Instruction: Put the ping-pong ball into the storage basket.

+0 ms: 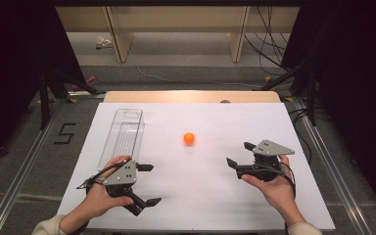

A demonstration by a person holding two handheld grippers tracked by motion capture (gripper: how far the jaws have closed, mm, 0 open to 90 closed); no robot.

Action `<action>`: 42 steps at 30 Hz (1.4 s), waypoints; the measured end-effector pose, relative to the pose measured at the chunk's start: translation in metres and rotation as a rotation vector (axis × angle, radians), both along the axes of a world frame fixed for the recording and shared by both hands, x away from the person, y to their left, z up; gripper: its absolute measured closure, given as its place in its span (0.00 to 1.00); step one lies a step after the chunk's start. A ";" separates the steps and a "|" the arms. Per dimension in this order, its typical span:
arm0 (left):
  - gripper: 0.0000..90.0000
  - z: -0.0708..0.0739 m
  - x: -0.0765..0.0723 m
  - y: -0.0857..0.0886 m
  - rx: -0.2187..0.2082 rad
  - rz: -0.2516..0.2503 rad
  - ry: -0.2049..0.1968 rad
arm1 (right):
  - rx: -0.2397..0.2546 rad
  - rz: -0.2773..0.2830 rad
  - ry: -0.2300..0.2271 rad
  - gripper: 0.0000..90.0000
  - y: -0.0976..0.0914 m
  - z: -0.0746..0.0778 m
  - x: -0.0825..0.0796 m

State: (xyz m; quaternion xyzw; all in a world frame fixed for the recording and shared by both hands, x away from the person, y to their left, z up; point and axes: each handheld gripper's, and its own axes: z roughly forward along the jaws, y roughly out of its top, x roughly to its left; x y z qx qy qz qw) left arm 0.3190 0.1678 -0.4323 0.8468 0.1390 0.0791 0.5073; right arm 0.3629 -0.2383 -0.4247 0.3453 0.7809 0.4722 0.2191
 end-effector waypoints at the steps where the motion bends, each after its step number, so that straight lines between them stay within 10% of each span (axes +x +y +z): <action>1: 0.01 0.000 0.000 0.000 0.001 0.000 -0.001 | 0.002 0.005 0.001 0.18 0.003 0.000 0.003; 42: 0.01 0.001 -0.001 0.000 0.000 -0.011 -0.003 | -0.043 0.063 0.052 0.18 0.087 -0.020 0.084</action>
